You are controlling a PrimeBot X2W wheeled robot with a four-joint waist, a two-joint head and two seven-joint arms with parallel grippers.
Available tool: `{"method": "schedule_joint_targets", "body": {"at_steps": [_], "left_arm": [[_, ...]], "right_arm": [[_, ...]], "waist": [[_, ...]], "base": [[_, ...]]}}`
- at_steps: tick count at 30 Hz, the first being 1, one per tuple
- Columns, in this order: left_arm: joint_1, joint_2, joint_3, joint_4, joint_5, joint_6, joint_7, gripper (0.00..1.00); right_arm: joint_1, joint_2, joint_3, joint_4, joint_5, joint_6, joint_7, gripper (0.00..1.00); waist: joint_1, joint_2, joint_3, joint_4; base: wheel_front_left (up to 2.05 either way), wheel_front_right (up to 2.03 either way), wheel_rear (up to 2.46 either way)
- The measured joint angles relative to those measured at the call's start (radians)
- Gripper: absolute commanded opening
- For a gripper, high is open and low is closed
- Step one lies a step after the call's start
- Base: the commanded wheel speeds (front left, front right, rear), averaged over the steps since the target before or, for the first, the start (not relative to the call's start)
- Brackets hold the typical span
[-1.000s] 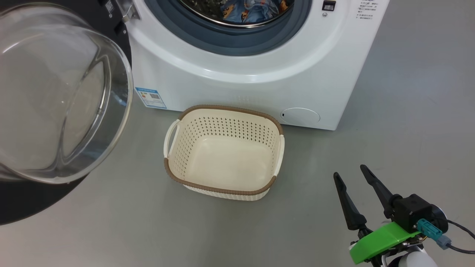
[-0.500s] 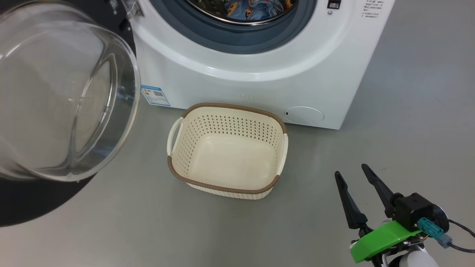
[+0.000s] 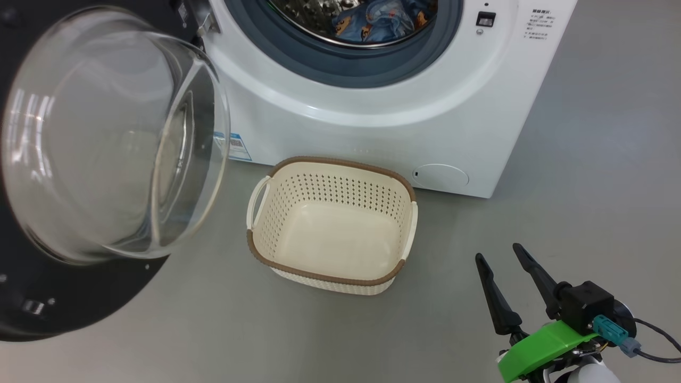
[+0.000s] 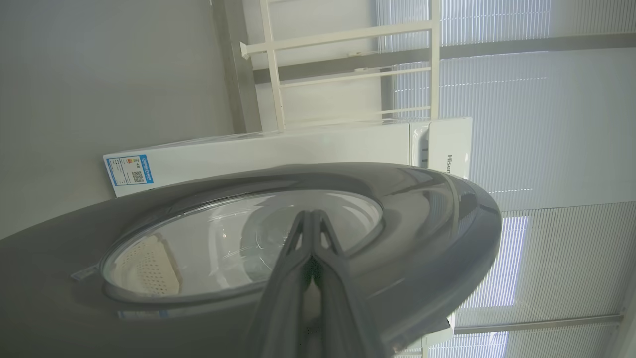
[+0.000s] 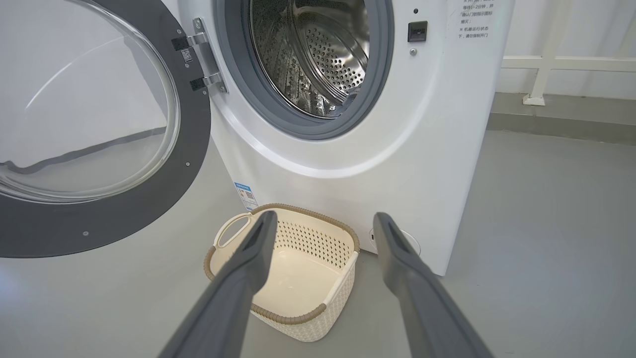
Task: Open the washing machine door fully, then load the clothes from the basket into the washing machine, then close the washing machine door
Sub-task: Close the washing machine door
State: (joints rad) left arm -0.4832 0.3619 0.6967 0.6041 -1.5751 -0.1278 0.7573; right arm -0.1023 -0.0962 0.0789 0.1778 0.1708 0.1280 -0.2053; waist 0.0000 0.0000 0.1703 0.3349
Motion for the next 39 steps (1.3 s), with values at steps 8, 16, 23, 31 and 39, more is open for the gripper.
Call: {"method": "schedule_joint_targets", "body": {"at_steps": [8,16,23,31,39], "left_arm": [[0.063,-0.049,-0.034,-0.086,-0.072,0.035,0.164,0.00],[0.158,-0.124,-0.076,-0.244,-0.113,0.080,0.274,0.00],[0.202,-0.189,-0.105,-0.369,-0.149,0.109,0.325,0.00],[0.223,-0.267,-0.166,-0.482,-0.156,0.124,0.344,0.00],[0.239,-0.317,-0.240,-0.544,-0.161,0.095,0.327,0.00]], "right_arm": [[0.003,0.003,0.007,0.019,0.020,0.000,-0.008,1.00],[0.021,0.010,0.013,0.043,0.028,0.000,-0.018,1.00],[0.021,0.016,0.018,0.056,0.046,0.000,-0.027,1.00],[0.020,0.027,0.013,0.074,0.051,0.000,-0.034,1.00],[0.020,0.028,-0.001,0.082,0.051,0.000,-0.039,1.00]], "waist": [[0.0000,0.0000,-0.033,-0.004],[0.0000,0.0000,-0.056,-0.019],[0.0000,0.0000,-0.054,-0.045],[0.0000,0.0000,-0.044,-0.086],[0.0000,0.0000,-0.042,-0.133]], "base": [[0.00,0.00,0.00],[0.00,0.00,0.00],[0.00,0.00,0.00],[0.00,0.00,0.00],[0.00,0.00,0.00]]}}
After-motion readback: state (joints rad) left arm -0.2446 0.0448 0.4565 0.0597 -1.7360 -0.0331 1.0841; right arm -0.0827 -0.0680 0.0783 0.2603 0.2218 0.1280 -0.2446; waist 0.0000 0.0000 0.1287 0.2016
